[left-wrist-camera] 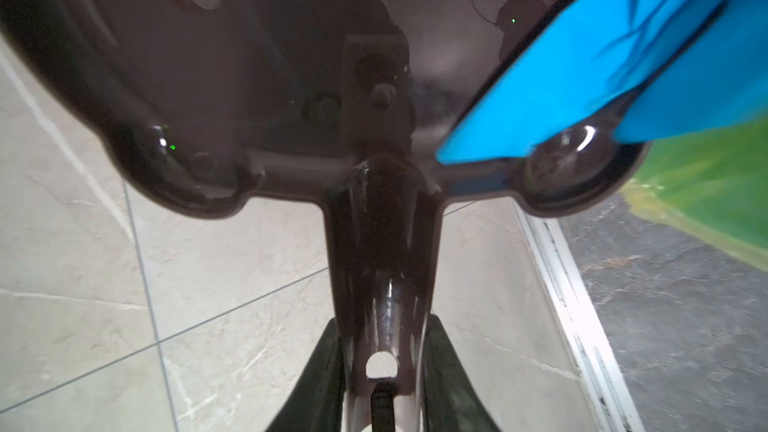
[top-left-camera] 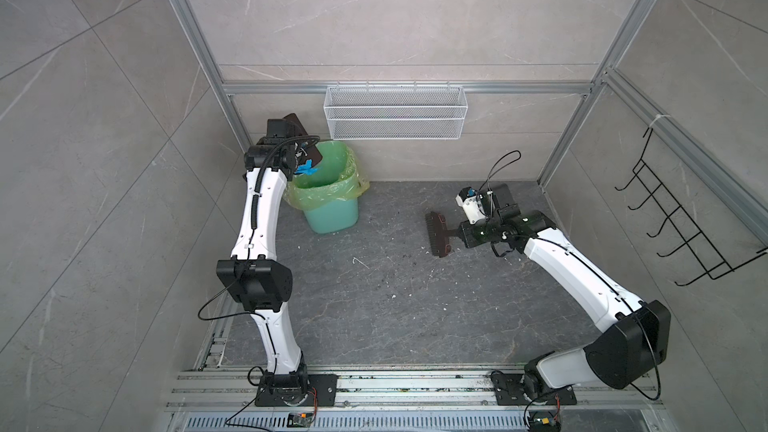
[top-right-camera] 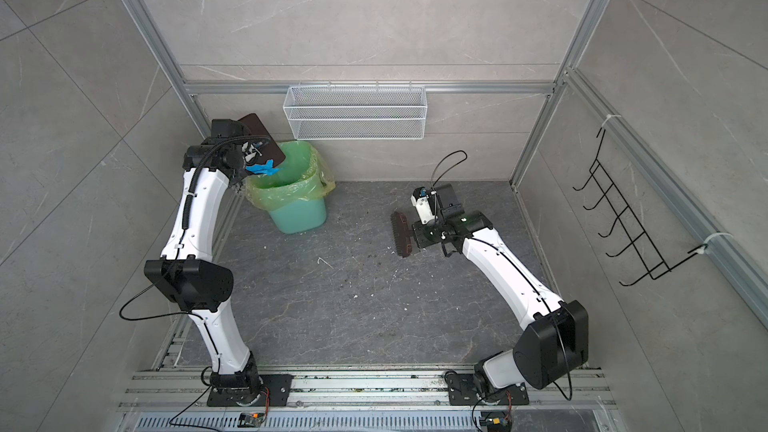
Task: Sweep away the paper scraps from the table
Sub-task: 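Tilt the dustpan over the green bin with the left gripper to dump scraps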
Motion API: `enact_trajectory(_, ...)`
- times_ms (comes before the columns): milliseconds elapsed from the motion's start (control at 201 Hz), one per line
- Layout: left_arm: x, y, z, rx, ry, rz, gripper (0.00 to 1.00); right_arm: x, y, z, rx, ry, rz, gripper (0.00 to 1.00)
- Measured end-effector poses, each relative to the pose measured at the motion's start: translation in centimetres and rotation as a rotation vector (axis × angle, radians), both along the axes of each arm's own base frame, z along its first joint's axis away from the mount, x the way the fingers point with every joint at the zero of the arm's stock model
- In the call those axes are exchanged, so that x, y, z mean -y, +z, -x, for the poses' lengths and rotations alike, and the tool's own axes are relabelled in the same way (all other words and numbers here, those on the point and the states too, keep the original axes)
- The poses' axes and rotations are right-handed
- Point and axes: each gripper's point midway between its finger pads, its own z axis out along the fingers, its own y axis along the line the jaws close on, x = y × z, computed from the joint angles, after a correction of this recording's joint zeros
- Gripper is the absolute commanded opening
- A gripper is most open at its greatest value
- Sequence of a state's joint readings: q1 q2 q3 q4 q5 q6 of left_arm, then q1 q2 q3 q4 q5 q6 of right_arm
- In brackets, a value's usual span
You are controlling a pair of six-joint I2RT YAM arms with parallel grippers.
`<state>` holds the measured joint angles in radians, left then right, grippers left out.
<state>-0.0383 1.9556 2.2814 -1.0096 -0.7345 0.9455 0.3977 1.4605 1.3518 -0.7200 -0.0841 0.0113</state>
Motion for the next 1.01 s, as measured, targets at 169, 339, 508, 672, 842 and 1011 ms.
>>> enact_trajectory(169,0.0,1.6,-1.2,0.034,-0.036,-0.080,0.00,0.0,0.0,0.0,0.001,0.000,-0.001,0.00)
enact_trajectory(339,1.0,3.2,-2.3,0.058,-0.102,-0.169,0.00,0.0,0.1,0.0,0.002,0.000,-0.001,0.00)
enact_trajectory(508,2.1,4.2,-3.1,0.068,-0.161,-0.240,0.00,0.1,0.4,0.2,0.013,0.002,-0.003,0.00)
enact_trajectory(672,2.4,4.3,-3.7,0.058,-0.196,-0.295,0.00,0.3,1.3,0.6,0.040,0.005,-0.010,0.00)
enact_trajectory(842,2.4,4.2,-3.9,0.051,-0.211,-0.325,0.00,0.3,2.3,0.8,0.070,0.006,-0.023,0.00)
enact_trajectory(1011,2.3,4.9,-3.7,0.072,-0.214,-0.346,0.00,0.2,2.4,0.8,0.073,0.012,-0.027,0.00)
